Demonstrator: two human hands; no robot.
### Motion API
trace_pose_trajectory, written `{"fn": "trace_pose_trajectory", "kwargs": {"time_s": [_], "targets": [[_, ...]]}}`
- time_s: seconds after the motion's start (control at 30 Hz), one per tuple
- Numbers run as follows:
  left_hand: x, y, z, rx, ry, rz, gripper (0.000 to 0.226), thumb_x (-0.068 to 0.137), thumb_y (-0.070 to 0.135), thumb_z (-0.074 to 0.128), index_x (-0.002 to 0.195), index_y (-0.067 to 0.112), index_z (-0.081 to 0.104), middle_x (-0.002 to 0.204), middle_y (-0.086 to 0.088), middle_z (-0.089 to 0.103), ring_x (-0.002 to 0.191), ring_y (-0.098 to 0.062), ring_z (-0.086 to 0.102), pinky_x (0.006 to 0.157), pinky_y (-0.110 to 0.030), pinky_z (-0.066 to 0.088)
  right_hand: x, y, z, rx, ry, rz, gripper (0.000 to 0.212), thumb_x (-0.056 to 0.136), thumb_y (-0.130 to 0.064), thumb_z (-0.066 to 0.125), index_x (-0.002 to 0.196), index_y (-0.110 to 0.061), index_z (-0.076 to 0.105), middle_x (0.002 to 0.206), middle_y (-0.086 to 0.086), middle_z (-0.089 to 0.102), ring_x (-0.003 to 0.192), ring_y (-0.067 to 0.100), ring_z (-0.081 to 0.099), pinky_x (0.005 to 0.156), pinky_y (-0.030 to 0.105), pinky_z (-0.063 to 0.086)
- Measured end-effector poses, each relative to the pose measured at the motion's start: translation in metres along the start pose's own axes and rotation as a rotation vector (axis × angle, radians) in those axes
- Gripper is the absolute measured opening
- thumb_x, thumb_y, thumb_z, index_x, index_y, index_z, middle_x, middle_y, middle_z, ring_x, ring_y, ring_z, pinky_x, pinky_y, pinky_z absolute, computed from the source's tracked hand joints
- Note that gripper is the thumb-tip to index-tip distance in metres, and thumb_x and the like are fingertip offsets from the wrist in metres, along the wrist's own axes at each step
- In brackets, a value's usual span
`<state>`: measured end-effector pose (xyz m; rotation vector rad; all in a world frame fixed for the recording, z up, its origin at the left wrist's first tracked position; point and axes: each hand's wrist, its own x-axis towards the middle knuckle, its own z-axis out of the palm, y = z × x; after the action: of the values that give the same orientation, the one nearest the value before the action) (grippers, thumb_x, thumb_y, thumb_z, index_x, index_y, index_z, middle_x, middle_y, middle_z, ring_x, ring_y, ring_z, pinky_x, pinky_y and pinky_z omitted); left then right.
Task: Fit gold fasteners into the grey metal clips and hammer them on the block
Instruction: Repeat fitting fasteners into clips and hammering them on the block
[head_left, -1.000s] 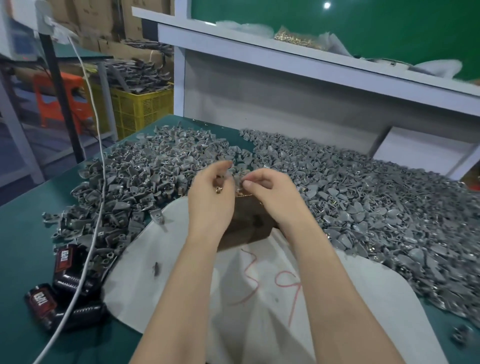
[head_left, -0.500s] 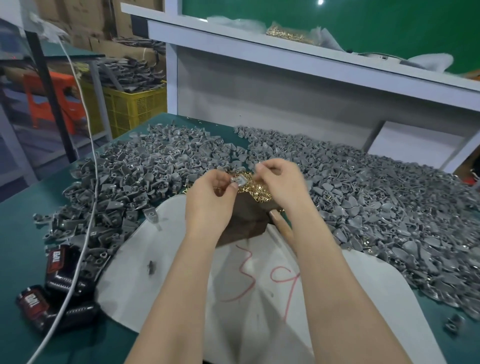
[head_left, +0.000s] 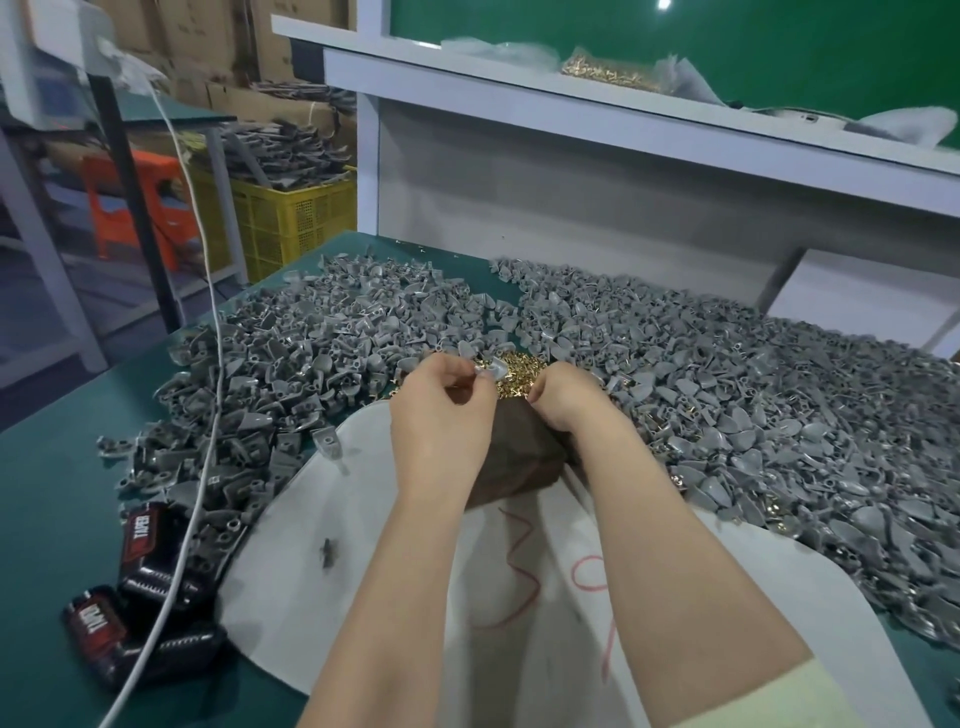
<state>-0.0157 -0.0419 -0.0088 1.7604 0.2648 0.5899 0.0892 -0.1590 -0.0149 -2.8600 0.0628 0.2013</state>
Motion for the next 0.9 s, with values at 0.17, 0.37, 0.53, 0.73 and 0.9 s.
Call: {"fn": "trace_pose_trajectory", "kwargs": {"time_s": [0.17, 0.37, 0.53, 0.73, 0.9], "targets": [[-0.0013, 0.0008, -0.0005, 0.006, 0.0, -0.008, 0.004, 0.086, 0.02, 0.065, 0.087, 0.018, 0.062, 0.075, 0.017, 0.059, 0.073, 0.002, 0.055, 0.063, -0.01, 0.036, -0.0015, 0.0051, -0.0043, -0.001, -0.045, -0.042, 0.014, 0.087, -0.01, 0.057, 0.092, -0.017, 0.068, 0.114, 0.007, 0.065, 0.107, 0.03, 0.058, 0.096, 0.038, 0.047], [-0.0042, -0.0002, 0.0017, 0.107, 0.014, 0.007, 0.006, 0.086, 0.025, 0.065, 0.087, 0.022, 0.061, 0.076, 0.016, 0.058, 0.078, -0.007, 0.056, 0.07, -0.018, 0.038, -0.0052, 0.0027, -0.0068, -0.042, -0.071, -0.041, 0.027, 0.091, -0.007, 0.051, 0.112, -0.008, 0.066, 0.121, 0.011, 0.062, 0.111, 0.029, 0.057, 0.093, 0.031, 0.048], [-0.0041, -0.0024, 0.0022, 0.139, -0.012, 0.017, 0.009, 0.087, 0.025, 0.065, 0.092, 0.019, 0.063, 0.084, 0.008, 0.062, 0.084, -0.012, 0.059, 0.076, -0.022, 0.042, -0.0051, 0.0056, -0.0037, -0.007, -0.035, -0.023, 0.027, 0.089, -0.006, 0.053, 0.114, -0.005, 0.063, 0.118, 0.014, 0.062, 0.108, 0.031, 0.058, 0.095, 0.038, 0.049], [-0.0052, -0.0038, 0.0031, 0.308, -0.034, 0.039, 0.011, 0.088, 0.025, 0.059, 0.097, 0.023, 0.064, 0.102, 0.006, 0.066, 0.1, -0.017, 0.059, 0.094, -0.042, 0.043, -0.0021, 0.0092, -0.0043, 0.02, -0.04, 0.001, 0.024, 0.09, -0.008, 0.054, 0.111, -0.005, 0.066, 0.115, 0.013, 0.064, 0.104, 0.03, 0.06, 0.092, 0.036, 0.05], [-0.005, -0.0043, 0.004, 0.31, -0.048, 0.026, 0.01, 0.087, 0.025, 0.059, 0.096, 0.024, 0.064, 0.103, 0.006, 0.066, 0.101, -0.017, 0.059, 0.095, -0.042, 0.042, 0.0004, 0.0082, 0.0007, 0.022, 0.013, 0.019, 0.022, 0.089, -0.013, 0.056, 0.109, -0.01, 0.066, 0.115, 0.01, 0.063, 0.105, 0.03, 0.058, 0.097, 0.039, 0.047]]}}
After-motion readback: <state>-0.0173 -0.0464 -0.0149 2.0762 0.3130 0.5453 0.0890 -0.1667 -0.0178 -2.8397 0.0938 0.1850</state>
